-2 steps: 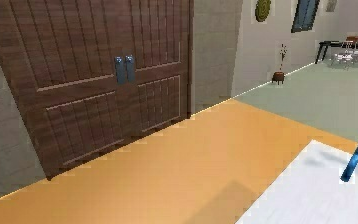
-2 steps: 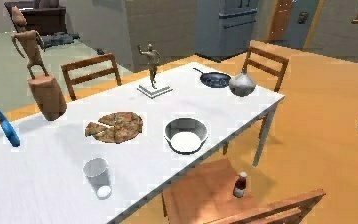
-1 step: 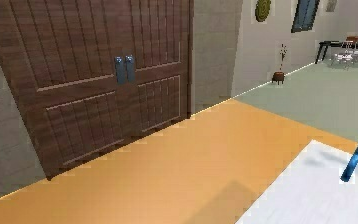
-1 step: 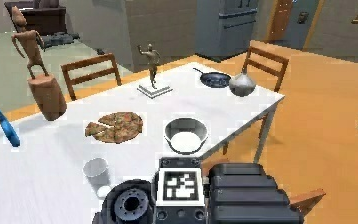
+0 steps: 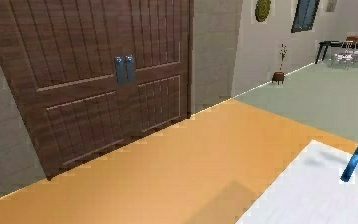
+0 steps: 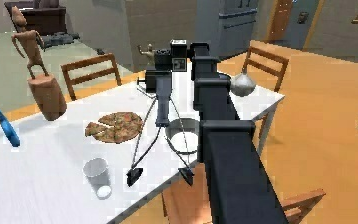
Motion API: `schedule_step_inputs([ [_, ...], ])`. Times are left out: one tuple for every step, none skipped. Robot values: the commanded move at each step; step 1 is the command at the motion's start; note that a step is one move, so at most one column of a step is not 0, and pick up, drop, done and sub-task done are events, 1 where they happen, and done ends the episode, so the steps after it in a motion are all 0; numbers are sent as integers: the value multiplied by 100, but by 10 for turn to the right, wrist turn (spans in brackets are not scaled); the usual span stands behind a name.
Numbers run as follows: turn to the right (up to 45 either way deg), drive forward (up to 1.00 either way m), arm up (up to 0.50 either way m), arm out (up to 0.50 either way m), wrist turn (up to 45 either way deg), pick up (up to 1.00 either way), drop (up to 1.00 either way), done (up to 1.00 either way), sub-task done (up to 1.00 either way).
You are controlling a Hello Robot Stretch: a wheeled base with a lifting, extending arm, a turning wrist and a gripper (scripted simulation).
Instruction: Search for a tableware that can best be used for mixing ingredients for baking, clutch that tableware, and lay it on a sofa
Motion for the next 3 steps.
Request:
schedule_step_inputs([
  [0, 0, 0, 0, 450, 0, 0, 0, 0],
  [0, 0, 0, 0, 450, 0, 0, 0, 0],
  [0, 0, 0, 0, 450, 0, 0, 0, 0],
])
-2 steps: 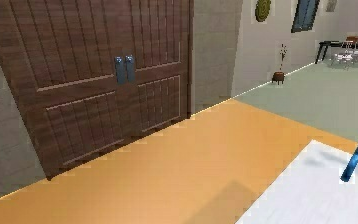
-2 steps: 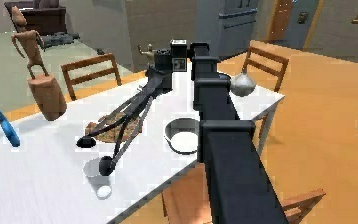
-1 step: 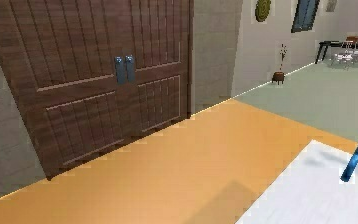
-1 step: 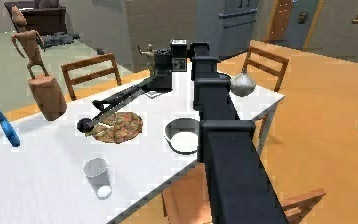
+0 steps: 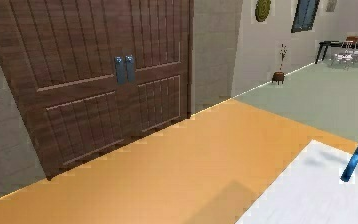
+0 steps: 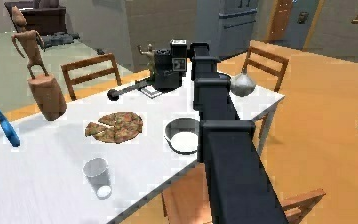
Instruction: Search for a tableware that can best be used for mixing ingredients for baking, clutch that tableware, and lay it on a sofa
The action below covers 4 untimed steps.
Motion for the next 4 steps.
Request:
schedule_step_inputs([
  [0, 0, 0, 0, 450, 0, 0, 0, 0],
  [0, 0, 0, 0, 30, 0, 0, 0, 0],
  [0, 0, -28, 0, 0, 0, 0, 0, 0],
  [0, 0, 0, 0, 0, 100, 0, 0, 0],
])
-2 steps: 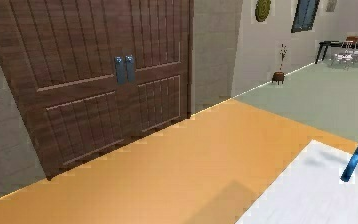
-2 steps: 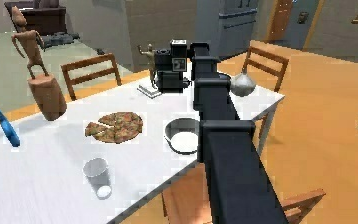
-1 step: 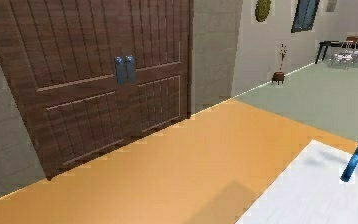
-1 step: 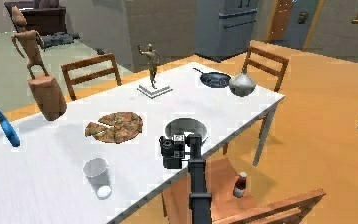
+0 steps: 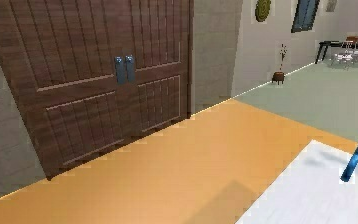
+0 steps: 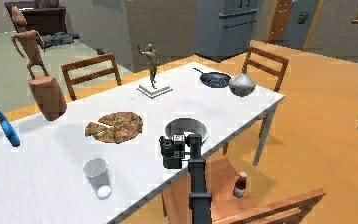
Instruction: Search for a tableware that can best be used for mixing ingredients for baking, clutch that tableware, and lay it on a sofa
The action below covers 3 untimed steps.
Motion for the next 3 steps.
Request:
schedule_step_inputs([
  [0, 0, 10, 0, 0, 0, 0, 0, 0],
  [0, 0, 18, 0, 0, 0, 0, 0, 0],
  [0, 0, 0, 0, -450, 0, 0, 0, 0],
])
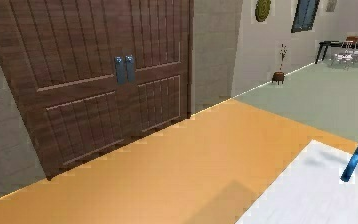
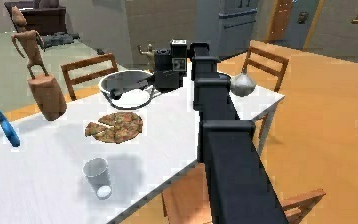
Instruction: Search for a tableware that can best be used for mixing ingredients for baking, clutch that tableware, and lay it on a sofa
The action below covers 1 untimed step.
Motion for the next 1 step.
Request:
schedule_step_inputs([
  [0, 0, 0, 0, -450, 0, 0, 0, 0],
])
